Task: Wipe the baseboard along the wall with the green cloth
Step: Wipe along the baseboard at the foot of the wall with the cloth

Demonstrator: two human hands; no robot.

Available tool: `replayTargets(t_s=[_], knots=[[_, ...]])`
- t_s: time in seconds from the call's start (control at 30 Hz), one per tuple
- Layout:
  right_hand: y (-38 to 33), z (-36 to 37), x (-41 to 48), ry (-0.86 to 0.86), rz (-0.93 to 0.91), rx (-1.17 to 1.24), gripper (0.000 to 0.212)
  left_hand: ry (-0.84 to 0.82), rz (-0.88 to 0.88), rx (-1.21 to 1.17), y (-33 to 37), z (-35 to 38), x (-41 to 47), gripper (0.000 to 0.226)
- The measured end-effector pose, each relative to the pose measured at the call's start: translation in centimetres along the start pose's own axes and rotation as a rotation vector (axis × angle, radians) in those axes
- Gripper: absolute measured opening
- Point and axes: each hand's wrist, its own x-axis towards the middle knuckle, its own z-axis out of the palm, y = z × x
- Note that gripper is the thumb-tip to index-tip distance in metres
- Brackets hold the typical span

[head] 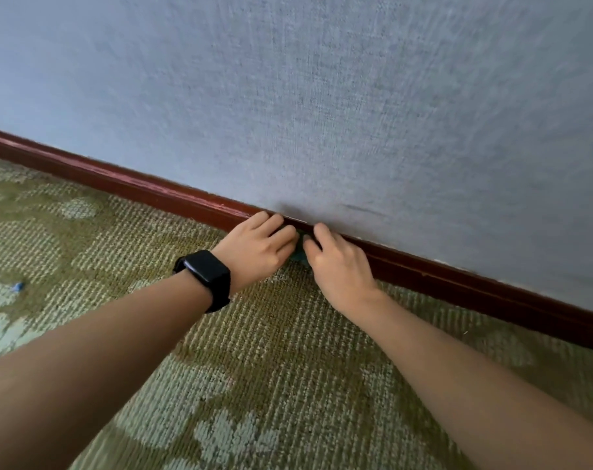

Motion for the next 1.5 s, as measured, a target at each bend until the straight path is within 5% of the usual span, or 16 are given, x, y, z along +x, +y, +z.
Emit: replayTargets(t_s=[0.57, 0.9, 1.5], knots=[[-8.1, 3.9, 6.6, 0.142, 0.117, -0.008, 0.018, 0.105, -0.029, -0.027, -7.4, 4.3, -8.3, 0.027], [-4.6, 1.5, 1.8, 0.051, 0.225, -0.102, 0.023, 0.270, 0.068, -0.139, -3.8, 4.6, -3.7, 0.030], [-7.9, 1.9, 5.2, -0.036, 0.216, -0.113, 0.031, 0.249, 0.029, -0.167, -6.6, 4.8, -6.9, 0.029]])
